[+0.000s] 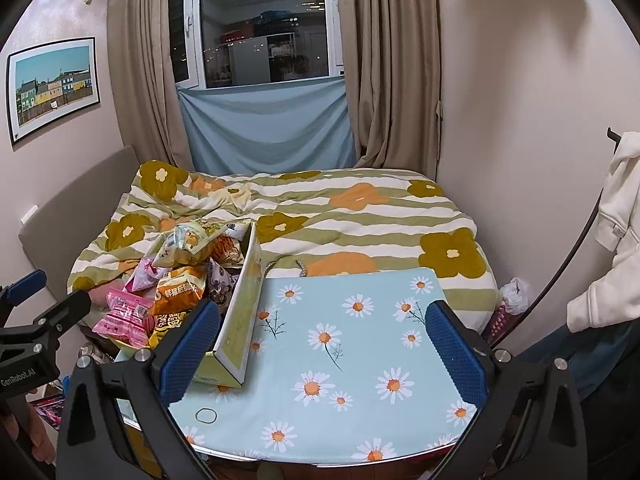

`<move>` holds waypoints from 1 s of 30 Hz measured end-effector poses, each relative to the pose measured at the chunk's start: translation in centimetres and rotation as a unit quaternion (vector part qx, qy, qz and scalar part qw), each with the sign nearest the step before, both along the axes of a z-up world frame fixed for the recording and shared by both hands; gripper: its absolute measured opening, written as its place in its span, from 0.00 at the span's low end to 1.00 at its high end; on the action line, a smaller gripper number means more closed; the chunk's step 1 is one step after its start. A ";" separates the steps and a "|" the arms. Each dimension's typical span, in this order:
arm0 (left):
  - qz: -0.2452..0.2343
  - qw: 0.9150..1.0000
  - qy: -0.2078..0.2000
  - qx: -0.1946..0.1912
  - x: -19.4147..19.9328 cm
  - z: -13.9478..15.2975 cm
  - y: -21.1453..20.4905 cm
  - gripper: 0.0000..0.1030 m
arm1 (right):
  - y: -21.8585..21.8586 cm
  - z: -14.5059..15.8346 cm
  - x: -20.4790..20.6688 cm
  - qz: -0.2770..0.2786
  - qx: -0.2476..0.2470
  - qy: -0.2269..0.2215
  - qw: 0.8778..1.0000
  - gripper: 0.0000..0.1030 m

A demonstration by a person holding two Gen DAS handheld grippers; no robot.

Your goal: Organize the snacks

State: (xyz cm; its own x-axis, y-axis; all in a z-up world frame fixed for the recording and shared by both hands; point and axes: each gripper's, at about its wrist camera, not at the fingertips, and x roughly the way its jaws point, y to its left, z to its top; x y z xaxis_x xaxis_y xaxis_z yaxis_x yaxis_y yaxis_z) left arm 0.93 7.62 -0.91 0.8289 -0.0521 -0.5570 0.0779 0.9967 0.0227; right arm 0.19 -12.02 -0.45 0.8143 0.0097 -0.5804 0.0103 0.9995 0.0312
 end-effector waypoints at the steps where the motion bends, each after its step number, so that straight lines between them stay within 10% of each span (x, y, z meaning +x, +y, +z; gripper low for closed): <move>1: 0.000 1.000 0.000 0.000 -0.1 0.0 0.0 1.00 | 0.0 0.0 0.0 -0.001 -0.001 -0.001 1.000 0.99; 30: 0.016 1.000 0.005 0.006 0.7 0.1 0.0 1.00 | -0.1 -0.2 0.7 -0.003 -0.001 0.003 1.000 0.99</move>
